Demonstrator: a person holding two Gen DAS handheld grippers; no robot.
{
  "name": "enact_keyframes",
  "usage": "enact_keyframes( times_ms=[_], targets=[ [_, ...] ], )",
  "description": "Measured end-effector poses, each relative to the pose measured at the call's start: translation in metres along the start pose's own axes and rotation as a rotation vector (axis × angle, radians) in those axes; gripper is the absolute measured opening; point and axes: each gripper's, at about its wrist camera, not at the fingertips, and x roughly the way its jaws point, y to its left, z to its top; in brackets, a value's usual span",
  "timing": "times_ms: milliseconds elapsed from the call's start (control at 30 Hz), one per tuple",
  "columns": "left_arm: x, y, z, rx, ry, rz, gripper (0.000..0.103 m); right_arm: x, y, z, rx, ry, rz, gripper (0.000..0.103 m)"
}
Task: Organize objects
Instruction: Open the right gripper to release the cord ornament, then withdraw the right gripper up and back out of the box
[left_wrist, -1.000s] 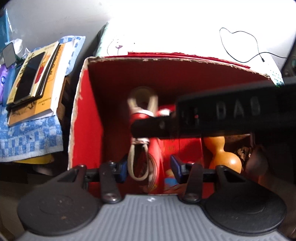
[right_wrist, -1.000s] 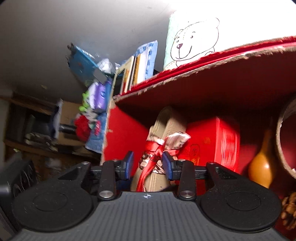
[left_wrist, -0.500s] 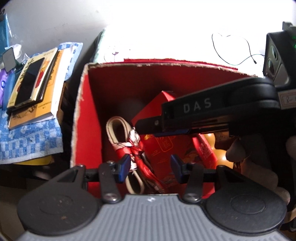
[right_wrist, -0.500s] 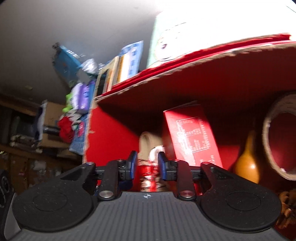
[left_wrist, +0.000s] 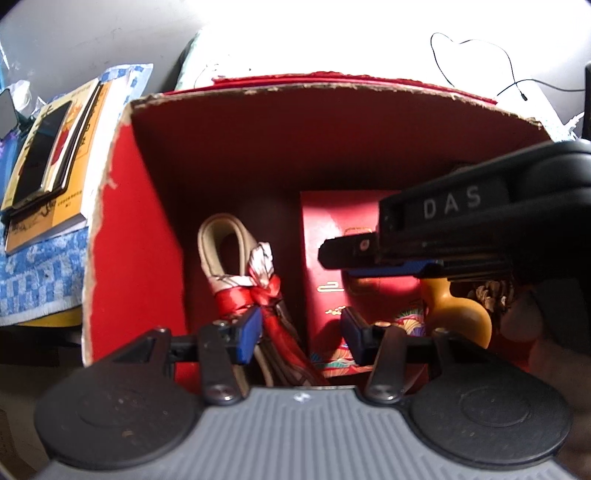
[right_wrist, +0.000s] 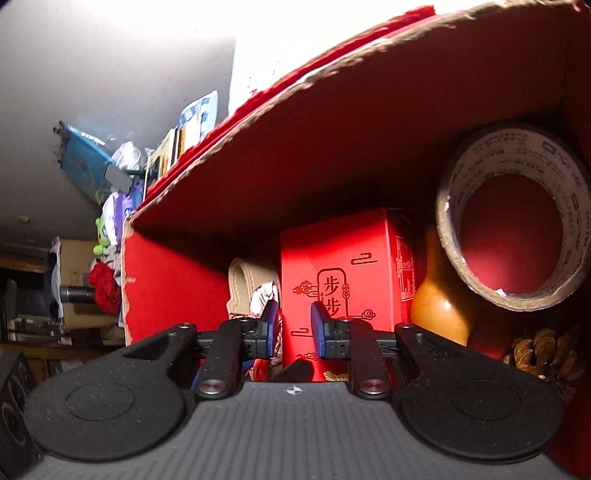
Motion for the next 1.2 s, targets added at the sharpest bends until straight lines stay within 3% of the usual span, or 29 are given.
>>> enact_keyframes(
  times_ms=[300,533,1200],
  targets=[
    [0.007,-0.003,0.002,0.005,0.005,0.0,0.059,-0.004,0.011,-0.004,-0.084,-0.024,-0.046,0.024],
    [0.004,-0.004,-0.006,0.022,-0.014,0.018,0.061,-0.008,0.003,-0.006,-0.058,-0.054,-0.052,0.024],
    [-0.004,0.001,-0.011,-0.011,-0.01,0.05,0.07,-0.02,0.026,-0.019,-0.268,-0.16,-0.238,0.025]
  ],
)
